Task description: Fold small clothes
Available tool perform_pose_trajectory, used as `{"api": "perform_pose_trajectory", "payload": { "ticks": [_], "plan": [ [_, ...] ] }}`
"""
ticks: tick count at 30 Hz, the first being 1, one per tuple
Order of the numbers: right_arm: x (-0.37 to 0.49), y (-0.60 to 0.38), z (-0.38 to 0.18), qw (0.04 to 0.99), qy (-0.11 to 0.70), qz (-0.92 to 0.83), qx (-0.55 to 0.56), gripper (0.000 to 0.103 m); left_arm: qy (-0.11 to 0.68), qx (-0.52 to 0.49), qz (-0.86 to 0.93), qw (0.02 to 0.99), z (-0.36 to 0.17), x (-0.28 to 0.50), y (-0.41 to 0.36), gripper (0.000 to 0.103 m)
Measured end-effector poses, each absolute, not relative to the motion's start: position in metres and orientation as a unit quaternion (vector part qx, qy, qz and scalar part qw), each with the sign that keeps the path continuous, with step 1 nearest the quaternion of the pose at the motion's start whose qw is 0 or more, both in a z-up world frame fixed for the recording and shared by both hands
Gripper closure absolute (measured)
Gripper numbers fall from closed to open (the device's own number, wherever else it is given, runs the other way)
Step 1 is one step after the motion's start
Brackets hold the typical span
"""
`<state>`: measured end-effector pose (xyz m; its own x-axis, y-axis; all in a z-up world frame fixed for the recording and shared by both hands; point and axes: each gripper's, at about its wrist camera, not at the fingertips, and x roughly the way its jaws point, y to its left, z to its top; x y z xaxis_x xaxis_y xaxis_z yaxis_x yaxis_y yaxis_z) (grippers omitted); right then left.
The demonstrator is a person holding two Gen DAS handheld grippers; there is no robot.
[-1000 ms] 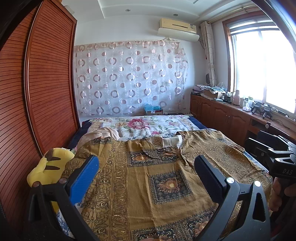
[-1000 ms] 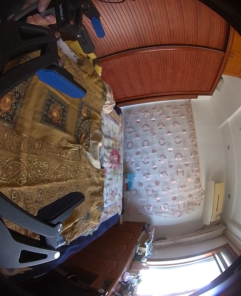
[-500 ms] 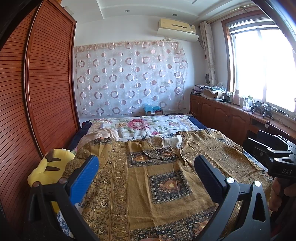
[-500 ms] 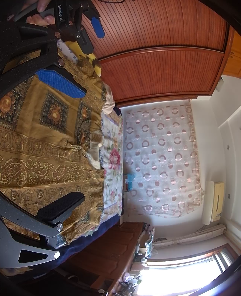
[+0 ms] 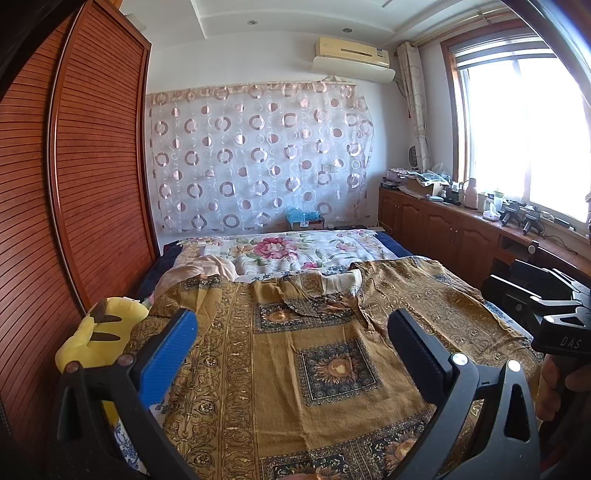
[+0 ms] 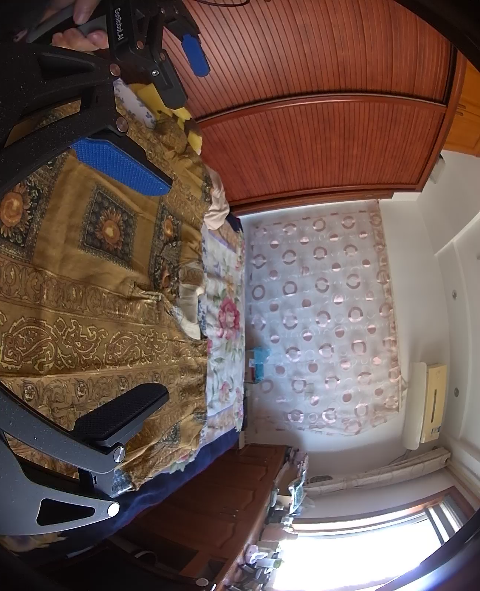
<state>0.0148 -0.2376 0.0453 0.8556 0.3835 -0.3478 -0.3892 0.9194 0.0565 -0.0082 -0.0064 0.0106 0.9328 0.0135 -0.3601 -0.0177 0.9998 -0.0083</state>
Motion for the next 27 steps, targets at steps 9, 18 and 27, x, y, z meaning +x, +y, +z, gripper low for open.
{"api": "perform_pose_trajectory", "payload": {
  "ticks": [9, 18, 27],
  "plan": [
    [0.015, -0.238, 0.044, 0.963, 0.179, 0.201, -0.007, 0.000, 0.182, -0.006, 0.007, 0.983, 0.011, -0.009, -0.007, 0.000],
    [0.016, -0.222, 0.042, 0.958, 0.194, 0.211, -0.009, 0.000, 0.203, -0.003, 0.007, 0.979, -0.001, -0.006, -0.005, 0.000],
    [0.038, -0.218, 0.015, 0.947, 0.229, 0.224, -0.023, 0.000, 0.236, -0.010, 0.022, 0.971, -0.030, 0.006, 0.018, 0.000]
  ]
}}
